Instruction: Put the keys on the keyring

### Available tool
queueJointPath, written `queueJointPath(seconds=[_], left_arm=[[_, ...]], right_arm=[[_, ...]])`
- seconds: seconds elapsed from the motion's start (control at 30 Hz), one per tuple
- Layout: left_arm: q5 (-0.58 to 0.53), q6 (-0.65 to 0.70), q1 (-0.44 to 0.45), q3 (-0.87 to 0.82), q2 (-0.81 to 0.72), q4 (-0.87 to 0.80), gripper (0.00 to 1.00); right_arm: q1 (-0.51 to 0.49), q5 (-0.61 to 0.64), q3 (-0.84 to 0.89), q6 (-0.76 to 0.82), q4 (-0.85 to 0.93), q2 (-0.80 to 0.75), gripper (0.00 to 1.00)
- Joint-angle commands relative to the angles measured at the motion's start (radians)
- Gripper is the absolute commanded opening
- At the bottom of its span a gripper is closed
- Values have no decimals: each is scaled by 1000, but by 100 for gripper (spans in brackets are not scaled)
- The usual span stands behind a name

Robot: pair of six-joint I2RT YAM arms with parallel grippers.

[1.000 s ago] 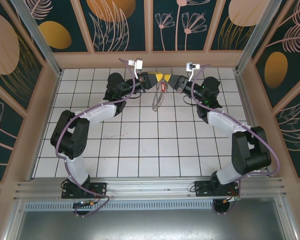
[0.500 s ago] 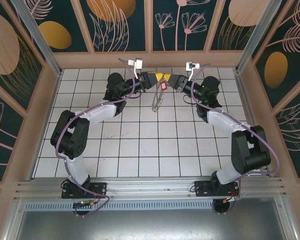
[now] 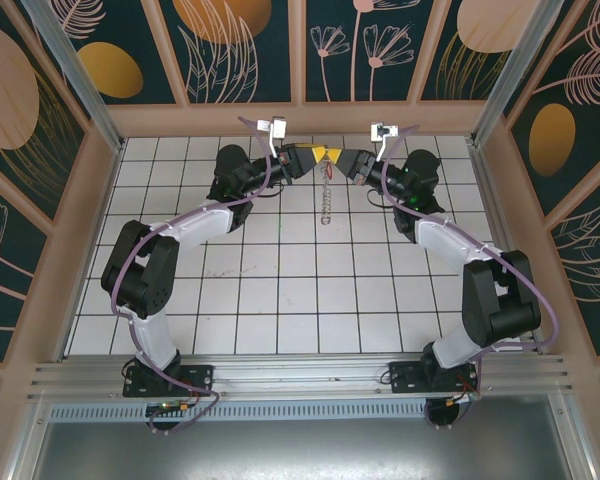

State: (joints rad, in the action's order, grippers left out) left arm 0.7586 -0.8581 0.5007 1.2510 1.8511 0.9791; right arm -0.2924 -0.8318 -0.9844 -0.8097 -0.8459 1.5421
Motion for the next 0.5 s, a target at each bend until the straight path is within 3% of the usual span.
queueJointPath(seconds=[0.0,0.2,0.47], left_arm=[[7,56,1,45,-40,-46,22],[15,162,-18,61,-64,-191,32],[80,271,-30,123,-42,-348,35]], right_arm=[[34,-68,-78,126,115,1,0],[50,-77,-243,529,585,25,0],[98,-134,-283,608,661,42,0]])
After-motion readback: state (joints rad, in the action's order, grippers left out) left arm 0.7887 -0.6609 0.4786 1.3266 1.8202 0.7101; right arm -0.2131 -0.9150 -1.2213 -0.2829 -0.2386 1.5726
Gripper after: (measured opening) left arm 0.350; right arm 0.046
